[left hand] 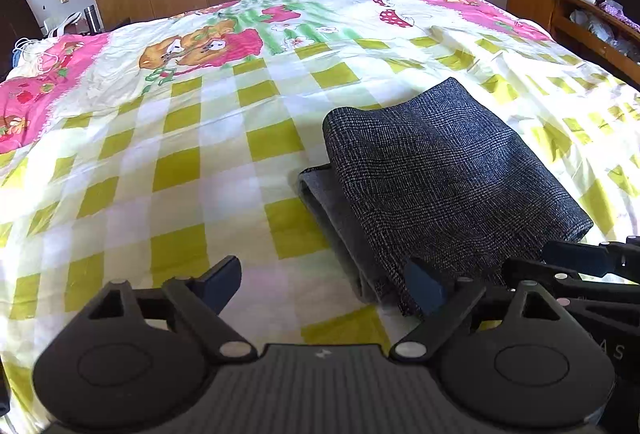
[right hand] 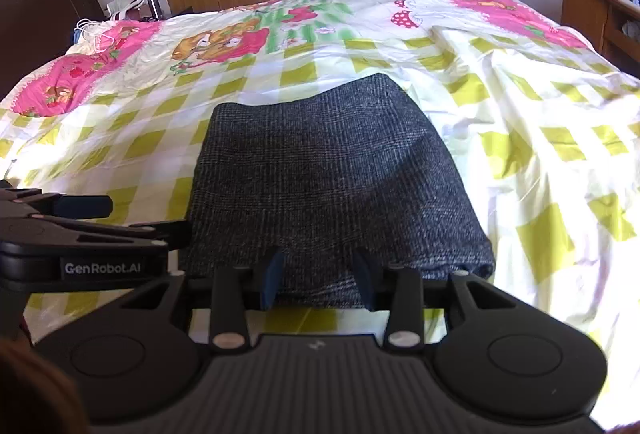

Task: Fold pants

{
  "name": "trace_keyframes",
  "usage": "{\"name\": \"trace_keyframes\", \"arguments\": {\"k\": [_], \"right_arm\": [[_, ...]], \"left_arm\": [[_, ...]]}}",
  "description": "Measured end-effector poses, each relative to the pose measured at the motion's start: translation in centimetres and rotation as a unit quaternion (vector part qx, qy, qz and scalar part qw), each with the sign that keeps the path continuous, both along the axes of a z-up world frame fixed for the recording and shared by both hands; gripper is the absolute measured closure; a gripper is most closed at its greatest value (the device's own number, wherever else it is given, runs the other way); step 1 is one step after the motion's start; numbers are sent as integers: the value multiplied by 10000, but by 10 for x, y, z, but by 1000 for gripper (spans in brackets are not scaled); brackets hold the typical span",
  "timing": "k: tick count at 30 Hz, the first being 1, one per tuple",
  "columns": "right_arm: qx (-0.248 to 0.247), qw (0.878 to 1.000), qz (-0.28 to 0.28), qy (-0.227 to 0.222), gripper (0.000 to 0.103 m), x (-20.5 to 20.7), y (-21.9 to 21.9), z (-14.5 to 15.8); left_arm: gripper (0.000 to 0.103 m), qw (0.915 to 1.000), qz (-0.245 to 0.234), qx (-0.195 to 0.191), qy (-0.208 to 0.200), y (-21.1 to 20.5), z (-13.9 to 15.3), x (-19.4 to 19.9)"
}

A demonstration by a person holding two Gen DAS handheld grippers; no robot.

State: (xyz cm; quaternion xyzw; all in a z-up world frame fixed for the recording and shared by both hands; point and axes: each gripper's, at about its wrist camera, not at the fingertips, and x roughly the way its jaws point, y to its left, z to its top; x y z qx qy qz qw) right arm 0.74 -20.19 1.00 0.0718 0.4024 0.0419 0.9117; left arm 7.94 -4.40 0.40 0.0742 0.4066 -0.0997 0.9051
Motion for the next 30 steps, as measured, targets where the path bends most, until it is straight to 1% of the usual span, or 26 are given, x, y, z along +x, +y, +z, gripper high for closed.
{"name": "trace_keyframes", "arguments": {"k": [3,7,9,18,30], "right_arm": [[11,9998,-158,-111,63,-9,4,6],[-10,9996,-251,-101,63,-17,7,8],[13,9996,-286,-84,63,-21,7,9],[-18,9993,-373,-86,63,-30,9,10],[-84,9990,-448,-37,63,-29,8,8]], "left_arm": [[0,9999,-51,144,-53,-2,2,-11],[0,9989,-89,408,-200,-7,7,-24],[0,9986,-110,459,-229,-7,9,-28],[0,9988,-108,436,-208,-6,11,-33],[1,9994,-109,327,-33,-7,8,-31]]}}
